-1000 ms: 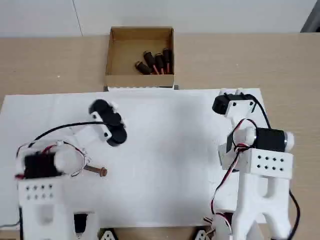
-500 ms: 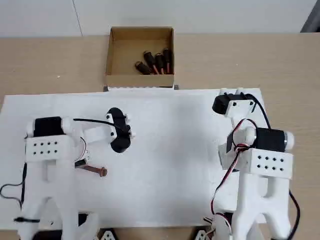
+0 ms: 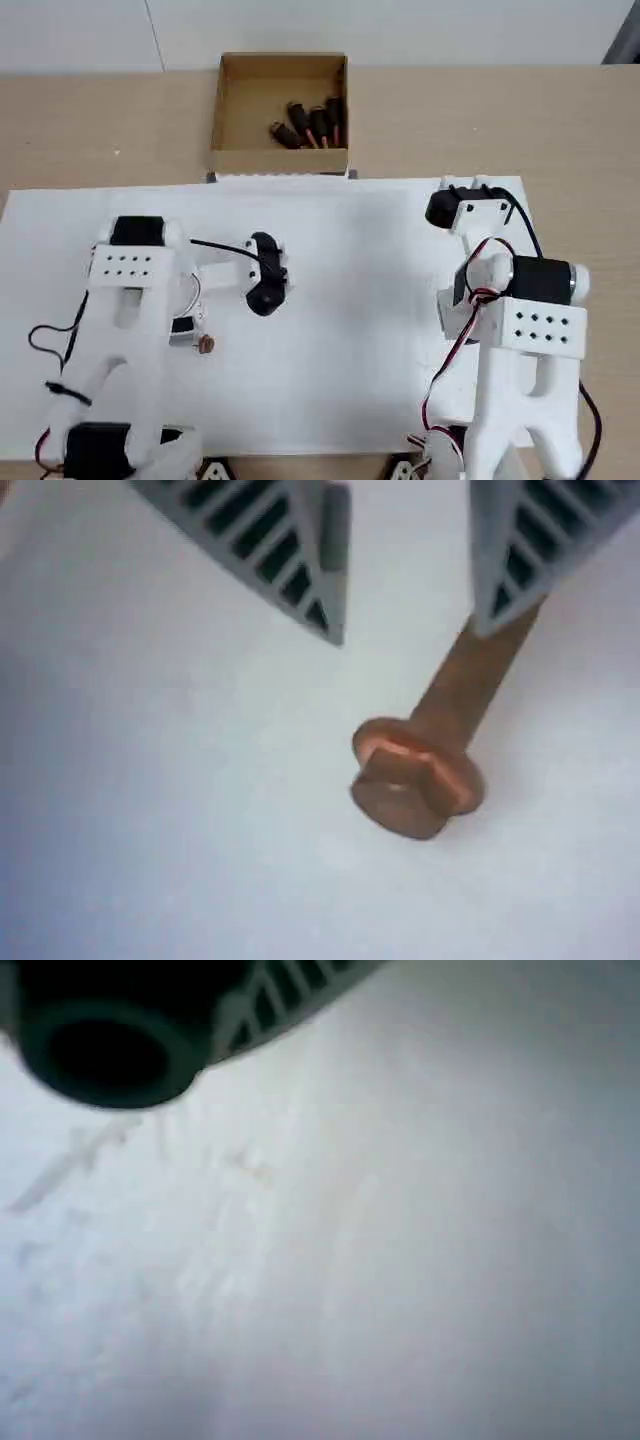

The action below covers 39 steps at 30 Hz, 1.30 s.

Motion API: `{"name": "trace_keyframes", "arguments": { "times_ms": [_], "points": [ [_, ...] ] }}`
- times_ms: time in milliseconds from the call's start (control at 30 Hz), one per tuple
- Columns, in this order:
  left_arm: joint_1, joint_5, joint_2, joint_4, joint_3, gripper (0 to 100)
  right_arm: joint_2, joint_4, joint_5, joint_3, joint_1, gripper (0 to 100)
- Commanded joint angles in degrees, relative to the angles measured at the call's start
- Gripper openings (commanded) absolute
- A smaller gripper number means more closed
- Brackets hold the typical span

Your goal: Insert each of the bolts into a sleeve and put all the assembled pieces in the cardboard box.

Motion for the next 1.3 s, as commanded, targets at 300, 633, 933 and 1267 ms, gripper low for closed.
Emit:
{"name": "trace_keyframes", "arguments": {
  "times_ms": [300,633,933,1267],
  "points": [
    [-2.73,-6.68,3.25,-0.53,-1.71,9,-1.27,-0.48,-0.18,-0.18,0.13,0.4],
    [-2.73,-10.02,3.34,-3.78,1.36,9,-1.19,-0.48,-0.18,-0.18,0.13,0.4],
    [-2.64,-10.81,3.34,-5.27,2.33,12,-1.19,-0.13,-0.18,-0.18,0.13,0.3],
    [-2.81,-11.52,6.51,-8.0,2.15,13,-1.19,-0.13,-0.18,-0.18,0.13,0.3]
  ]
}}
